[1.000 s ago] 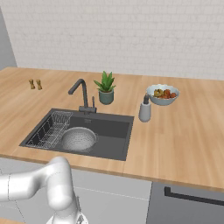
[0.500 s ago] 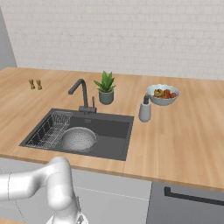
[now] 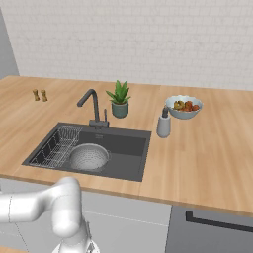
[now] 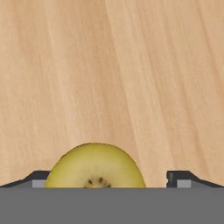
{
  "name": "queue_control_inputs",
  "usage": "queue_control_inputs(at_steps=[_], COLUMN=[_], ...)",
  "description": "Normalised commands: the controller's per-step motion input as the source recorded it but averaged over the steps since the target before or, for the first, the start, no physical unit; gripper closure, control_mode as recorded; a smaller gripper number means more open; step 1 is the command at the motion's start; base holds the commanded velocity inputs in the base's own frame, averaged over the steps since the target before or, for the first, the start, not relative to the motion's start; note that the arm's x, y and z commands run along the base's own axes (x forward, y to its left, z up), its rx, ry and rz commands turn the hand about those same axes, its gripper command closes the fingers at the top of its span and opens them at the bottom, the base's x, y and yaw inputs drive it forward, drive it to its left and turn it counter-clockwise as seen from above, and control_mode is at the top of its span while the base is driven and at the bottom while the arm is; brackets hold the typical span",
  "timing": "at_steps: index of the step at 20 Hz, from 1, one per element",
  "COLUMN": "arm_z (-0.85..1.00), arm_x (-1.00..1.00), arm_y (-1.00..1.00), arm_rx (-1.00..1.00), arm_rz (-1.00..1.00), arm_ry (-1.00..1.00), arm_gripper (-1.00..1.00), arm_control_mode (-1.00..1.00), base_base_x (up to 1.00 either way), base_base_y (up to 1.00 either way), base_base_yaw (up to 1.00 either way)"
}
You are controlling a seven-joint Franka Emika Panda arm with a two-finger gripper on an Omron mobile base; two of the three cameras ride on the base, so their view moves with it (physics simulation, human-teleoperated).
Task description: Put the colander in the sink, put the kiwi in the colander, and turn on the sink faucet and pour water over the colander.
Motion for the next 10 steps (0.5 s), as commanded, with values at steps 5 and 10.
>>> queue_control_inputs(at_steps=[5,10], arm_z=[-0.09,-0.1], arm_x=[0.06,0.0], arm_y=[0.14,0.17], arm_rx=[0.0,0.02], arm_rz=[0.04,0.02], arm_ry=[0.0,0.02], arm_gripper=[-1.0,-1.0], arm_control_mode=[-1.0,-1.0], base_base_x=[0.0,0.0], base_base_y=[0.0,0.0], base_base_yaw=[0.0,0.0])
